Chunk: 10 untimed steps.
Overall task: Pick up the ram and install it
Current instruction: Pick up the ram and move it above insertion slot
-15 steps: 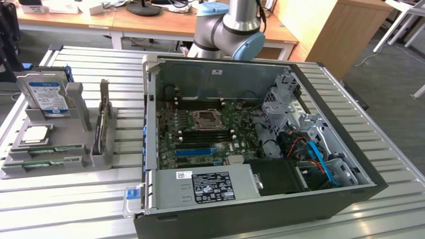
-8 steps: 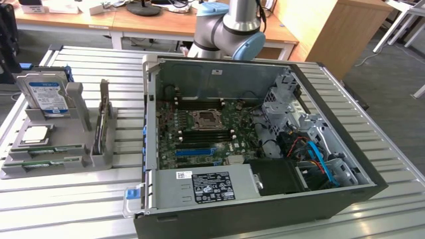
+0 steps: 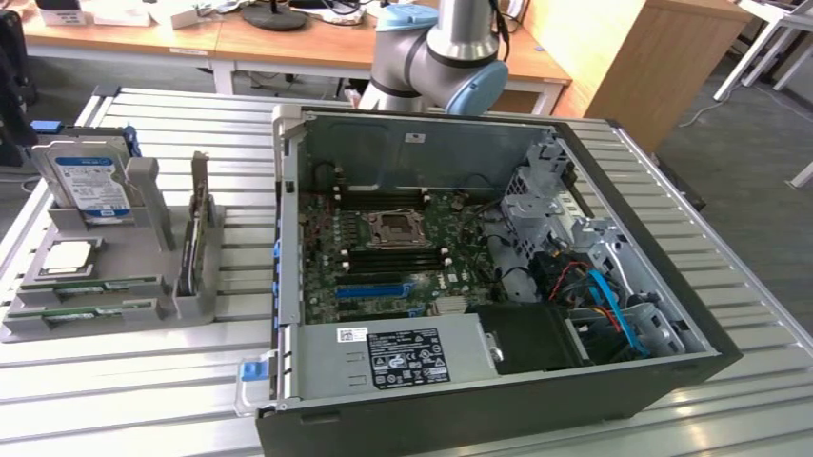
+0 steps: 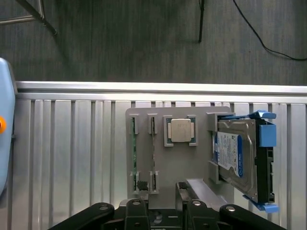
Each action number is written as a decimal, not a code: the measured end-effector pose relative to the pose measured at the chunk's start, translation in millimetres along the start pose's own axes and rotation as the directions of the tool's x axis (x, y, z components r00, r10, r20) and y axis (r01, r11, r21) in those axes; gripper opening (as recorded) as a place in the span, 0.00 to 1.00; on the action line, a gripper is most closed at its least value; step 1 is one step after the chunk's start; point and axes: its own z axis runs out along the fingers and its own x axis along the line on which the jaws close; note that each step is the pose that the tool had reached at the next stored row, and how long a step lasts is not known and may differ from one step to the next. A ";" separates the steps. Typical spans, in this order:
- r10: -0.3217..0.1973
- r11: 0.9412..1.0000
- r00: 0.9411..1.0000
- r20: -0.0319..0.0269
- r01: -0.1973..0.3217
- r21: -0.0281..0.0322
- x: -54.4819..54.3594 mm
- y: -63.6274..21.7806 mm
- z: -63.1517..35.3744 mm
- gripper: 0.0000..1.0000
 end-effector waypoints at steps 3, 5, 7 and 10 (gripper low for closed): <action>0.000 1.000 1.000 0.000 0.000 0.000 1.9 0.0 -0.1 0.36; 0.000 1.000 1.000 0.000 0.000 0.000 2.1 0.0 -0.1 0.36; 0.000 1.000 1.000 0.000 0.000 0.000 2.2 0.0 -0.1 0.36; 0.000 1.000 1.000 0.000 0.000 0.000 2.3 0.0 0.0 0.36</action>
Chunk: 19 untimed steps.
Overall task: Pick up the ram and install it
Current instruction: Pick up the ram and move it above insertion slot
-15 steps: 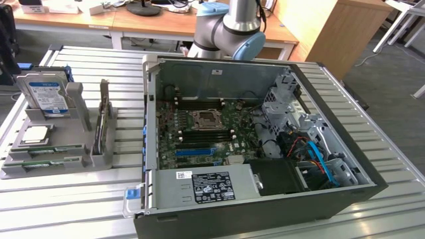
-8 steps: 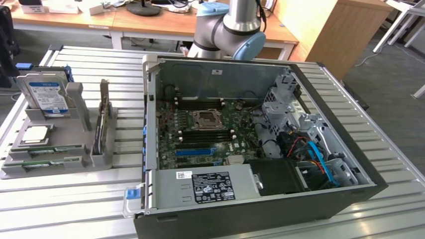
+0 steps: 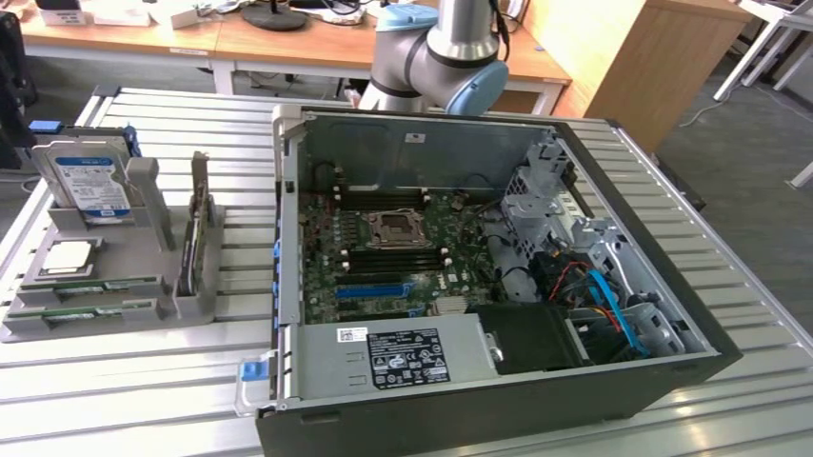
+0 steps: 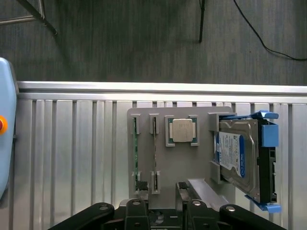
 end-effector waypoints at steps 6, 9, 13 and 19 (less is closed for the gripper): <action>0.000 1.000 1.000 0.000 0.000 0.000 0.1 -0.2 4.6 0.36; 0.000 1.000 1.000 0.000 0.000 0.000 0.2 -0.3 7.8 0.36; 0.000 1.000 1.000 0.000 0.000 0.000 0.2 -0.4 11.9 0.36; 0.000 1.000 1.000 0.000 0.000 0.000 0.4 -0.7 18.1 0.36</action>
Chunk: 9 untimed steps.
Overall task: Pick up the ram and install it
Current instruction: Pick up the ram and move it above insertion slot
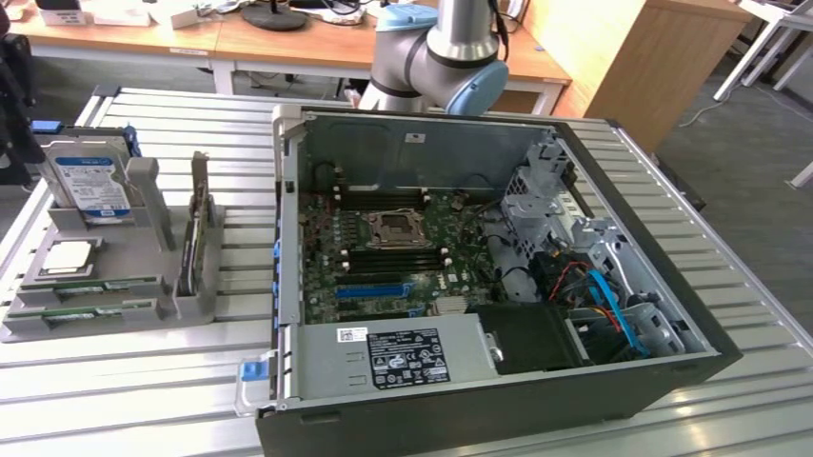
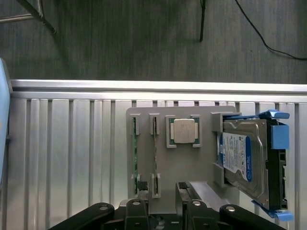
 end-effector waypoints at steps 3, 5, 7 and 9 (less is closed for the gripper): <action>0.000 1.000 1.000 0.000 0.000 0.000 0.0 -0.1 2.8 0.36; 0.000 1.000 1.000 0.000 0.000 0.000 0.1 -0.2 4.8 0.36; 0.000 1.000 1.000 0.000 0.000 0.000 0.1 -0.2 6.8 0.36; 0.000 1.000 1.000 0.000 0.000 0.000 0.2 -0.3 8.7 0.36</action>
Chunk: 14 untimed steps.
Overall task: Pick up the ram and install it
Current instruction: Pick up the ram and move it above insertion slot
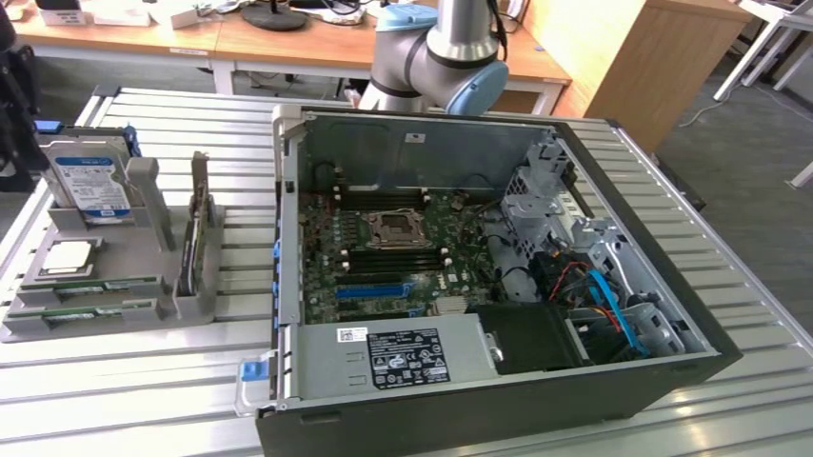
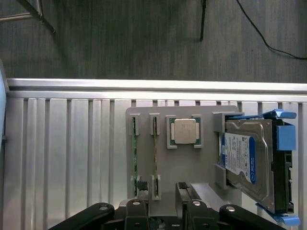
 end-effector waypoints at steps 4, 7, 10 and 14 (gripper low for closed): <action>0.000 1.000 1.000 0.000 0.000 0.000 0.1 -0.1 3.9 0.36; 0.000 1.000 1.000 0.000 0.000 0.000 0.2 -0.2 7.3 0.36; 0.000 1.000 1.000 0.000 0.000 0.000 0.2 -0.4 11.0 0.36; 0.000 1.000 1.000 0.000 0.000 0.000 0.3 -0.6 15.9 0.36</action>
